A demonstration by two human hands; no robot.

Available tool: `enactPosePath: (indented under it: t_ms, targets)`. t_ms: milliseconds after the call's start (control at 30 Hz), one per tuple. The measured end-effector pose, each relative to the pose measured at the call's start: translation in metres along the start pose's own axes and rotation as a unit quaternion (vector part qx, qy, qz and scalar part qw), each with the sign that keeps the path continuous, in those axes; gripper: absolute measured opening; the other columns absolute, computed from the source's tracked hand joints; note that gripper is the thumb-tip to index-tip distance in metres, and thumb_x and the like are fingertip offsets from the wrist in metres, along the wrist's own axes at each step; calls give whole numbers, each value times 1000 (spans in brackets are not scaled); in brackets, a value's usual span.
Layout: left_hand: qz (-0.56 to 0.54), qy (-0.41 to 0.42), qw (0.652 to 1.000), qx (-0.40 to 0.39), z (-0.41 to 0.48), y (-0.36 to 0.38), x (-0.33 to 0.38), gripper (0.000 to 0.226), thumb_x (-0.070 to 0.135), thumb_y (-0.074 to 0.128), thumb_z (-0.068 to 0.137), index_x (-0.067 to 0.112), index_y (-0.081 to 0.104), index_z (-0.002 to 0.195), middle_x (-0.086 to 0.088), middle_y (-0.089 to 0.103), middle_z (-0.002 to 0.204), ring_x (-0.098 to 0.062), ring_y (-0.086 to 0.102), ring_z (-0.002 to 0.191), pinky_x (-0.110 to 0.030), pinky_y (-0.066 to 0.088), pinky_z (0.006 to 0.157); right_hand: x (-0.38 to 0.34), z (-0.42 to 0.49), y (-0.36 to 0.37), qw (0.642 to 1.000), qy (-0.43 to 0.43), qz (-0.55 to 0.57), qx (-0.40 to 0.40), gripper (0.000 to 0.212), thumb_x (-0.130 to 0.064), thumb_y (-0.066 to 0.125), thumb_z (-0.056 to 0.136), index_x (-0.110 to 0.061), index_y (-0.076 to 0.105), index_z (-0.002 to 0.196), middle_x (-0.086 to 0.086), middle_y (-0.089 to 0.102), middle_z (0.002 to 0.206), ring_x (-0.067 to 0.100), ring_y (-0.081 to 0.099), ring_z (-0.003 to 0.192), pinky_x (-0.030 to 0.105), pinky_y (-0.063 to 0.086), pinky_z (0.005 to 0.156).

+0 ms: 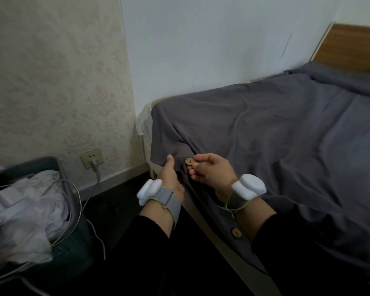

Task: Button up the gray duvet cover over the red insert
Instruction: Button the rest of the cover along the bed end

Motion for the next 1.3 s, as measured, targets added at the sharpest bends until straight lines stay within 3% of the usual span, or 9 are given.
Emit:
enactPosePath:
  t_ms: [100,233,367,600,800,900,967,1133,1300]
  targets:
    - [11,-24,998,-49,-9,12,-5,39,36,48,93,4,54,116,-11,61,87,-20,59,75,-34,52,76,2,0,-1,1000,5,-15,-13,20,6,54,90,5,57,110,12,65,79,15,60,66,17,55,57]
    - [15,-11,1000,0,-8,-4,3,44,27,43,97,-1,46,132,-15,58,125,-32,54,118,-36,43,86,-10,-2,-20,995,-41,-85,21,14,2,57,88,-11,63,85,8,67,78,13,61,63,19,55,57]
    - [-25,-7,999,35,1,-23,2,55,45,44,93,6,50,131,-12,53,137,-30,51,125,-39,42,96,-42,-21,-75,921,-139,-351,96,9,-14,68,82,-22,69,81,-3,69,78,10,63,70,23,51,73]
    - [216,-203,951,-82,-42,7,-101,94,66,60,70,14,32,144,-5,42,146,-26,37,136,-42,28,109,-17,-59,-137,861,-19,-505,57,18,-33,74,78,-23,71,93,-7,67,92,10,63,89,21,44,78]
    - [299,-220,923,-101,-67,28,-140,71,58,68,69,11,50,118,0,55,103,-20,51,107,-36,34,92,-14,-95,-164,833,0,-550,65,35,-50,72,75,-26,68,100,-8,66,97,12,61,93,25,47,82]
    - [295,-170,936,-94,-65,36,-127,58,43,64,81,17,47,131,-3,55,126,-22,50,119,-35,35,99,-13,-107,-175,821,15,-567,60,44,-51,74,72,-27,65,107,-8,62,100,12,59,95,25,45,83]
    - [266,-113,953,-87,-64,42,-112,47,32,61,85,16,51,128,-2,61,102,-18,57,97,-33,39,96,-16,-120,-191,818,19,-570,75,44,-49,76,70,-27,65,106,-7,62,100,14,60,97,27,46,82]
    - [218,-1,975,-43,-73,50,-72,12,22,51,89,15,51,79,-5,55,77,-18,54,69,-33,46,64,-19,-165,-247,767,78,-630,92,45,-57,73,69,-24,60,98,-3,59,93,21,60,92,29,43,75]
    - [433,232,867,81,-87,53,-12,40,25,36,95,-10,54,98,-35,55,104,-39,48,84,-36,27,68,-9,-190,-243,817,56,-572,45,35,-51,61,84,-19,61,98,1,64,99,22,60,94,34,46,84]
Point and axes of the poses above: each hand's wrist, its own z-axis towards the middle knuckle, its own y-axis out of the palm, x = y × z, the point moved 9 cm from there along z, towards the middle knuckle
